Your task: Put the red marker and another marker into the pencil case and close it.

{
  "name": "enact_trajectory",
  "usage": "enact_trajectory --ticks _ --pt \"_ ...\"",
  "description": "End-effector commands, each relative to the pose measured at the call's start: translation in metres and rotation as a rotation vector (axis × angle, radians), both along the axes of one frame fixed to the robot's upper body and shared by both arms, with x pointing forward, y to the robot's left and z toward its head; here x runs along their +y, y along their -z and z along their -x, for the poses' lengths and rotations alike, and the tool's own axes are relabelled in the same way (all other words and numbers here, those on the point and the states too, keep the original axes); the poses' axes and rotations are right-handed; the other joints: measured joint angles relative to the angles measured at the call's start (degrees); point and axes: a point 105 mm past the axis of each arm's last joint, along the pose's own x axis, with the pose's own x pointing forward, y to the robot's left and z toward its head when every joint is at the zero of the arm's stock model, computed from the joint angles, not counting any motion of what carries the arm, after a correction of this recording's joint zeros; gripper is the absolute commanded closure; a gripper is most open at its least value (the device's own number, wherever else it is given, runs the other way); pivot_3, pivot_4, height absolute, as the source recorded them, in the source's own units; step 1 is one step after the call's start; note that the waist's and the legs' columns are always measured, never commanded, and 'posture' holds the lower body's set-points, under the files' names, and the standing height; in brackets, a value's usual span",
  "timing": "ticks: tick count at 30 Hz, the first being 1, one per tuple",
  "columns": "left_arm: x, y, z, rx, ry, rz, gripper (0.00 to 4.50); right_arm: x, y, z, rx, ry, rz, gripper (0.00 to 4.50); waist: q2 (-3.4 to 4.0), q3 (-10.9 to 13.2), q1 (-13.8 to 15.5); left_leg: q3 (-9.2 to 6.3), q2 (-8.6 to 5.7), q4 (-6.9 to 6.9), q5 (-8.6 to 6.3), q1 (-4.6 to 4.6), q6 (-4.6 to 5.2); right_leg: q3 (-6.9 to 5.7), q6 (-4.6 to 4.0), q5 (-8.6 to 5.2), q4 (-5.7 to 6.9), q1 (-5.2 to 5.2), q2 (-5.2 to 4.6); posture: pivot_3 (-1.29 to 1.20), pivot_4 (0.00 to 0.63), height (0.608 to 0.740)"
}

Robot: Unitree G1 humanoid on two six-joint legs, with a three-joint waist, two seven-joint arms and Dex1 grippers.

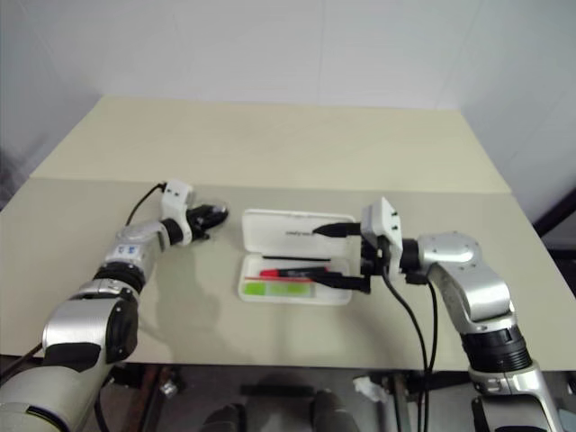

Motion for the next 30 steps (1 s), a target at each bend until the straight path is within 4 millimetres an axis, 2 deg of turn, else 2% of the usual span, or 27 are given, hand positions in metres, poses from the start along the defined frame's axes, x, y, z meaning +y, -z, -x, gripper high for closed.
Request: enact_trajectory --ticks 1,4,11,14,17,22,27,30 --pt "0.0 -0.009 -0.002 -0.024 0.003 -0.006 2.97 -0.014 -0.006 0.001 -0.016 0.02 -0.018 0.0 0.0 0.0 0.0 0.0 0.0 0.01 0.0 0.0 0.0 0.0 0.0 0.0 0.0 0.0 0.0 0.0 0.15 0.74" --pt "0.0 -0.021 -0.003 -0.065 0.024 -0.02 2.97 -0.022 -0.006 0.001 -0.009 0.029 -0.034 0.0 0.0 0.0 0.01 0.0 0.0 0.0 0.0 0.0 0.0 0.0 0.0 0.0 -0.01 0.0 0.0 0.0 0.15 0.74" --pt "0.0 -0.078 0.002 -0.241 0.145 -0.114 2.97 -0.043 -0.002 0.001 0.013 0.048 -0.052 0.0 -0.01 0.01 -0.21 0.0 0.0 -0.05 0.0 -0.01 0.0 0.0 0.0 0.0 -0.03 -0.01 0.01 0.0 0.15 0.74" --pt "-0.016 -0.103 0.017 -0.309 0.324 -0.151 2.97 -0.05 0.0 0.0 0.021 0.072 -0.047 0.0 0.0 0.0 -0.12 0.01 0.0 -0.08 0.0 -0.02 -0.01 0.0 0.0 0.0 -0.09 -0.01 0.01 0.0 0.15 0.74" --pt "-0.026 -0.112 0.03 -0.334 0.424 -0.158 2.97 -0.054 0.003 -0.001 0.025 0.082 -0.041 0.0 0.0 0.0 -0.1 0.01 0.0 -0.08 -0.01 -0.02 -0.03 0.01 0.0 0.0 -0.14 0.01 0.0 0.0 0.15 0.74" --pt "-0.056 -0.153 0.075 -0.438 0.67 -0.066 2.97 -0.061 0.007 -0.004 0.03 0.117 -0.037 0.0 0.02 0.01 -0.3 0.0 0.01 -0.08 -0.01 -0.02 -0.02 0.03 0.01 0.0 -0.1 0.01 0.0 0.0 0.15 0.74" --pt "-0.085 -0.146 0.117 -0.446 0.943 -0.105 2.97 -0.063 0.007 -0.006 0.026 0.13 -0.035 0.0 0.05 0.0 -0.28 0.0 0.01 -0.03 0.0 0.02 -0.02 0.05 0.01 0.0 -0.06 0.04 0.0 0.0 0.15 0.74" --pt "-0.096 -0.138 0.123 -0.417 0.978 -0.086 2.97 -0.063 0.006 -0.006 0.018 0.138 -0.04 0.0 0.04 0.0 -0.25 0.0 0.01 0.09 0.0 0.06 -0.01 0.06 0.01 0.0 -0.01 0.09 0.0 0.0 0.15 0.74"
